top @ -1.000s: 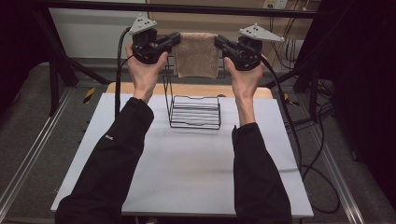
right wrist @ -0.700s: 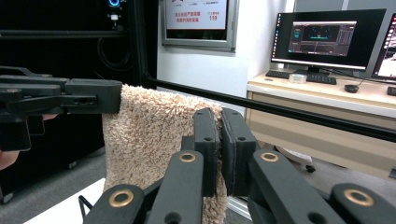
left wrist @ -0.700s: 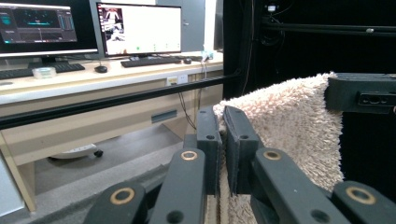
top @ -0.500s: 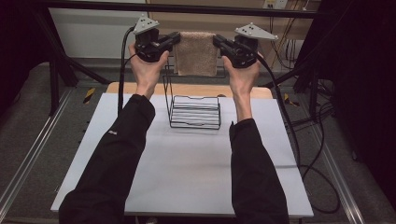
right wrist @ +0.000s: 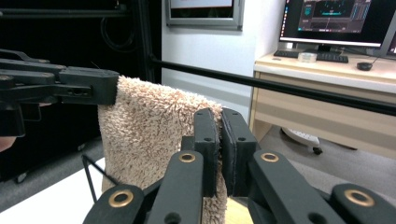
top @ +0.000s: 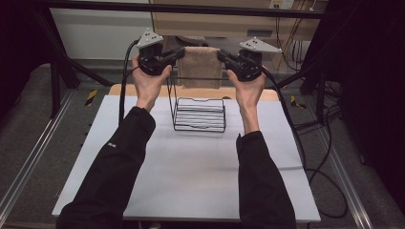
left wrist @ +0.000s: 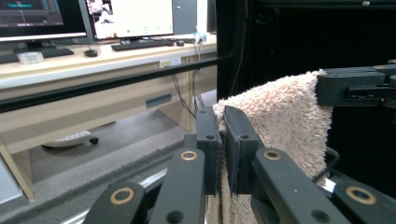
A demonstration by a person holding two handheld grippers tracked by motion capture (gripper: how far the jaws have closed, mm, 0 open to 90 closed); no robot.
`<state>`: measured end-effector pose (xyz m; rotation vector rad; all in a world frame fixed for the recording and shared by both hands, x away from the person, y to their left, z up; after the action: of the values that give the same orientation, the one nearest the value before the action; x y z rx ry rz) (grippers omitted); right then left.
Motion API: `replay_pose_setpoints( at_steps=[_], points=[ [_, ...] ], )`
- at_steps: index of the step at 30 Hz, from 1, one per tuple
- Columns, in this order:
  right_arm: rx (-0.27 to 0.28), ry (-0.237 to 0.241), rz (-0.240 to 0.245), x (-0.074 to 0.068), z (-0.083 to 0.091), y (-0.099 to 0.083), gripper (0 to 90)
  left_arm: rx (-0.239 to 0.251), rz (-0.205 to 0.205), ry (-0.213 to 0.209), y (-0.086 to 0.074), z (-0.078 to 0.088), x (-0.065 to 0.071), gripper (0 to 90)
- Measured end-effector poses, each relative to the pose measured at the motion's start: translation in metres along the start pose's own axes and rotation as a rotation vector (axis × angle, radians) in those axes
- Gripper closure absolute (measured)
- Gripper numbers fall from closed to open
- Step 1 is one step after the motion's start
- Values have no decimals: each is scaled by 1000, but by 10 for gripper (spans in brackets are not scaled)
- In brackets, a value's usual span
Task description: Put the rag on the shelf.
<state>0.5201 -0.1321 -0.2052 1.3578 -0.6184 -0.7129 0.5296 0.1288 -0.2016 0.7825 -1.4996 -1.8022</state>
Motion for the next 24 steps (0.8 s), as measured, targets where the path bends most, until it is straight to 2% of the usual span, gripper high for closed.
replay_pose_setpoints(
  at_steps=[6, 8, 12, 15, 24],
  points=[
    [-16, 22, -20, -2, 2, -13, 856, -21, -8, -22, -11, 5, 3, 849],
    [-27, 23, -10, -4, 3, -15, 855, -29, -15, -20, -14, 7, 4, 849],
    [-33, 39, 2, -8, 7, -15, 853, -15, -2, -39, -18, 12, 4, 848],
    [-42, 48, 12, -11, 10, -15, 852, -22, -12, -43, -20, 16, 5, 846],
    [-76, 61, 14, -16, 18, -22, 846, -61, -21, -51, -27, 23, 11, 827]
  ],
)
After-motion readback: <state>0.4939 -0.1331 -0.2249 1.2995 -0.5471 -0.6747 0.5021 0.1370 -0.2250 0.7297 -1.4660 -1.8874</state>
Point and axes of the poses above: each handheld gripper's, and its own axes: z roughly backward along the jaws, y roughly out of its top, x roughly to its right, the point moved 1 cm from there along -z, roughly forward along the jaws, and after that the axes turned 4 degrees about y, right-handed, at the moved point
